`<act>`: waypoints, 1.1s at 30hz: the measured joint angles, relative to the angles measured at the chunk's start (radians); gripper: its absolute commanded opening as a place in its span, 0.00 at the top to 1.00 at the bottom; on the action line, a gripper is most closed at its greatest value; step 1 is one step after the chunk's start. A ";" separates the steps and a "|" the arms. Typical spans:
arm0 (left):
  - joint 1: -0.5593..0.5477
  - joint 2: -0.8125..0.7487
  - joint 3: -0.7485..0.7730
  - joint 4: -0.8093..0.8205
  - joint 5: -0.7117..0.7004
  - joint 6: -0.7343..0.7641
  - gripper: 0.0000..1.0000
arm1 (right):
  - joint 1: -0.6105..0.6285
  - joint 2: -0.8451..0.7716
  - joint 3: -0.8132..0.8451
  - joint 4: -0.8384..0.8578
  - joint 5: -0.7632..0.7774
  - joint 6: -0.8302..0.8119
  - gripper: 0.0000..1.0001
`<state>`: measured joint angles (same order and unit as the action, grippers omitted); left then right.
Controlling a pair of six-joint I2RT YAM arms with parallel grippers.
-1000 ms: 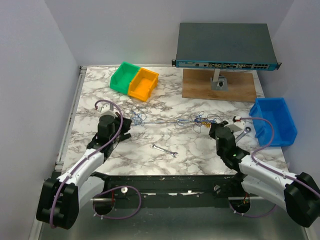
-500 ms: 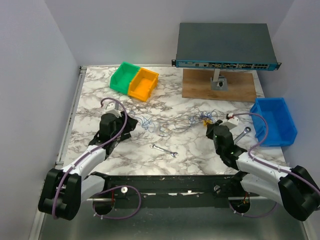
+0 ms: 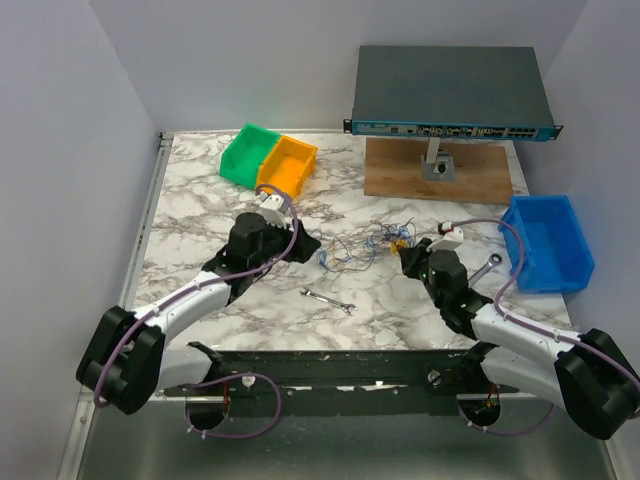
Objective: Untangle the cables
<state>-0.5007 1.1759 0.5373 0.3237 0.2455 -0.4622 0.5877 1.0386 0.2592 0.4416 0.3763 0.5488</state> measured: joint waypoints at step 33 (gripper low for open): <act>0.029 0.551 0.445 -0.416 -0.087 -0.020 1.00 | 0.000 -0.016 0.000 0.002 0.074 0.026 0.99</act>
<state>-0.4713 1.7267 0.9825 -0.0925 0.1589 -0.4824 0.5880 1.0229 0.2592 0.4431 0.4507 0.5743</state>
